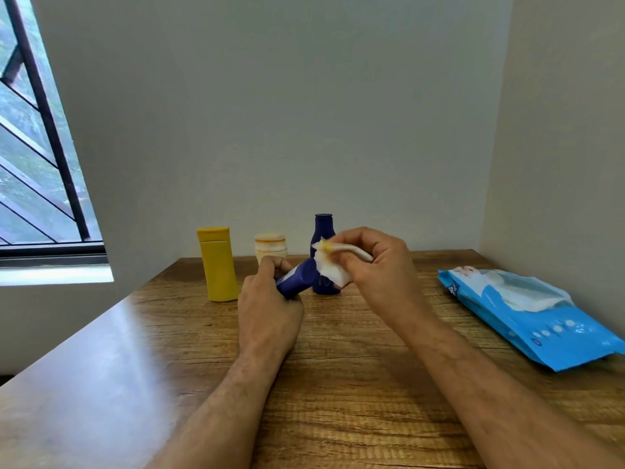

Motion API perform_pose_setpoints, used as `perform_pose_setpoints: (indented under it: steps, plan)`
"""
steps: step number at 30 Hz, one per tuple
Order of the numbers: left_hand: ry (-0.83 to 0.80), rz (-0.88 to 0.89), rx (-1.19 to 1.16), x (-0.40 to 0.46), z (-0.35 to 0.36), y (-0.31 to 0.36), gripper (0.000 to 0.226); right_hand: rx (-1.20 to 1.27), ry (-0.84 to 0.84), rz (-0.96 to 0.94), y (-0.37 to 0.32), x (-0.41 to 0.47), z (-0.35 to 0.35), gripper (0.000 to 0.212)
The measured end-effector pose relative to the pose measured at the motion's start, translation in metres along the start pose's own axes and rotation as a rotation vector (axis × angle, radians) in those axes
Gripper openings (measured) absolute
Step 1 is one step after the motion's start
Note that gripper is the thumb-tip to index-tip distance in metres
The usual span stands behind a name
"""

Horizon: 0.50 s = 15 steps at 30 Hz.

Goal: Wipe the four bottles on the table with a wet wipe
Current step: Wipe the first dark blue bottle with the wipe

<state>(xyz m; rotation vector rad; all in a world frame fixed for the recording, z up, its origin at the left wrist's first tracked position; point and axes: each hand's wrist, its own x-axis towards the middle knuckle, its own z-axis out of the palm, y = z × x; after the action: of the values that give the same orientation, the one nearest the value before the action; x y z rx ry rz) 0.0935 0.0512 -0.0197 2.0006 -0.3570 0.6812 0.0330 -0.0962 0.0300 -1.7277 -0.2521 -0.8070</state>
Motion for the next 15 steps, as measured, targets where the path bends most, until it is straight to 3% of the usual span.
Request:
perform_pose_setpoints:
  steps: [5, 9, 12, 15]
  plan:
    - [-0.022, 0.016, -0.023, -0.0007, 0.0004, 0.0009, 0.056, 0.019, -0.065, 0.106, 0.0011, -0.0008, 0.0038, 0.013]
    - [0.016, -0.023, -0.078, 0.001, 0.0003, -0.0005, 0.055, 0.179, -0.07, 0.216, -0.0011, 0.0008, 0.0028, 0.014]
    - [0.021, -0.014, -0.055, 0.001, 0.0009, -0.0019, 0.053, 0.251, -0.168, 0.266, -0.0034, 0.0001, 0.001, 0.016]
    - [0.02, -0.003, -0.046, 0.0002, 0.0014, -0.0028, 0.052, 0.139, -0.257, 0.271, -0.0037, -0.0032, 0.0033, 0.016]
